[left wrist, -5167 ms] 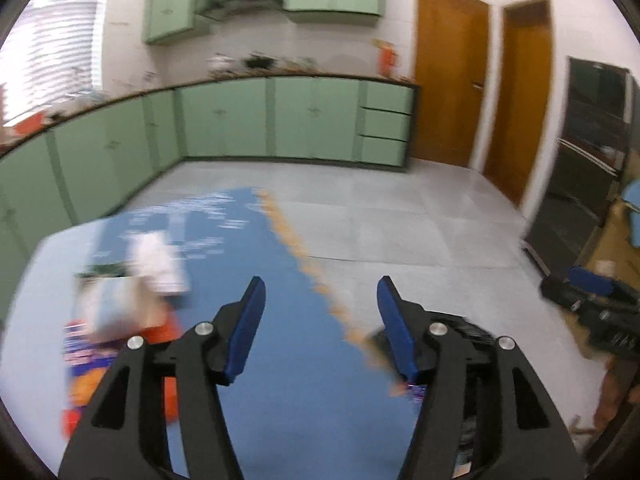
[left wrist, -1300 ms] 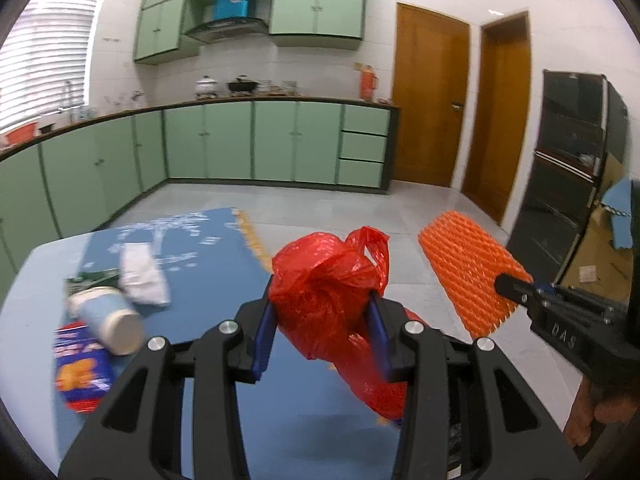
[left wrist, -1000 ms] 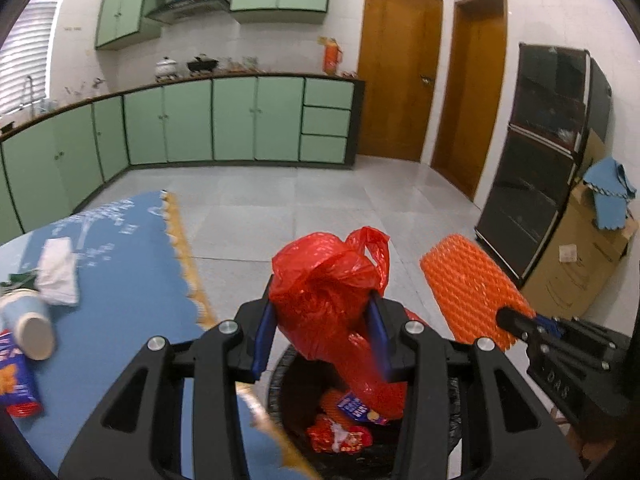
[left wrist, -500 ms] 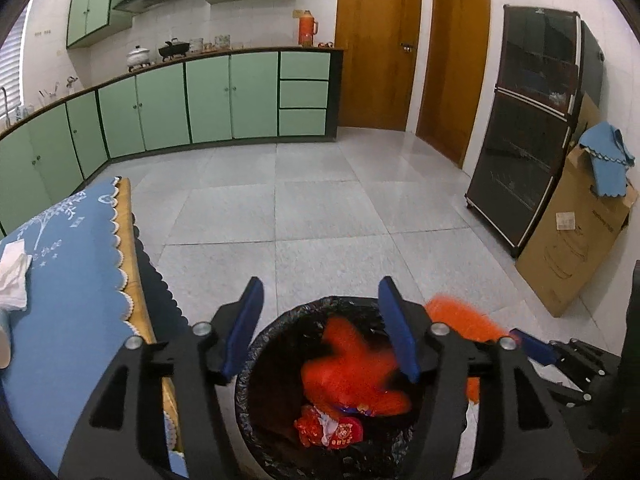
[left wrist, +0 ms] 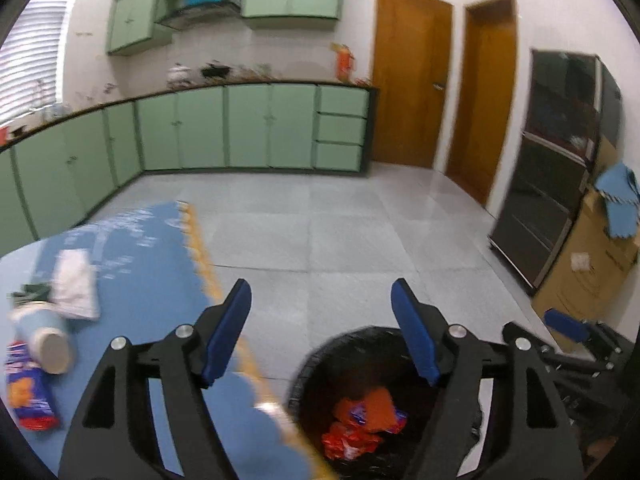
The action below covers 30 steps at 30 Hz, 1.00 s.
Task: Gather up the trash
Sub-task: 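Return both tools to the table and grasp the paper cup with the right tool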
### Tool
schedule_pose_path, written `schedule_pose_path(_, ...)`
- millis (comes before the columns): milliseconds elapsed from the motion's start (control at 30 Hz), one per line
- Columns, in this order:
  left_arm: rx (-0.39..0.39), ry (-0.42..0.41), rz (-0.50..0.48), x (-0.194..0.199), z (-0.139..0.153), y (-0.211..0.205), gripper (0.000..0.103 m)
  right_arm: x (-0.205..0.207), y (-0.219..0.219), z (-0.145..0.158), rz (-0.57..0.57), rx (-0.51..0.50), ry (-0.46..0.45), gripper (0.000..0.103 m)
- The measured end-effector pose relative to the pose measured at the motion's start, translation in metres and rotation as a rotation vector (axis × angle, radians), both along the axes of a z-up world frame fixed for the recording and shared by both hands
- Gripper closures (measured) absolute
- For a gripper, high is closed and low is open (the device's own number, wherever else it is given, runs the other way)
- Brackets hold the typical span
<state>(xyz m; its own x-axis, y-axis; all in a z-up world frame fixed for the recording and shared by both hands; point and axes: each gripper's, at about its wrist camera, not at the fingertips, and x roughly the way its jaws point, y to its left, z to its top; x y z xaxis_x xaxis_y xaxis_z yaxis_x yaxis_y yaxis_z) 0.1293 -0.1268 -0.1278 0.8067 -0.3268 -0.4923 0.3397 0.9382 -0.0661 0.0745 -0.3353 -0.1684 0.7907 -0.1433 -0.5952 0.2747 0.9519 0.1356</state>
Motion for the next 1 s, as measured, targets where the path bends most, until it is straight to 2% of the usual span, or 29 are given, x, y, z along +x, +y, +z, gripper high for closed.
schedule_pose_path(167,0.021,-0.058,0.189,-0.01,0.018,0.072,0.03,0.018,0.054,0.032,0.129,-0.007,-0.092,0.018)
schedule_pose_path(300,0.064,-0.081,0.346,-0.02,0.022,0.131,0.029,0.029,0.102,0.045,0.24,-0.009,-0.144,0.017)
schedule_pose_path(500,0.075,-0.053,0.514,-0.032,0.022,0.202,0.029,0.051,0.18,0.047,0.403,0.004,-0.179,0.017)
schedule_pose_path(767,0.081,-0.025,0.631,-0.044,0.022,0.268,0.029,0.077,0.276,0.033,0.592,-0.015,-0.173,0.017)
schedule_pose_path(1000,0.082,-0.004,0.693,-0.049,0.016,0.308,0.029,0.092,0.325,0.015,0.691,-0.045,-0.136,0.017)
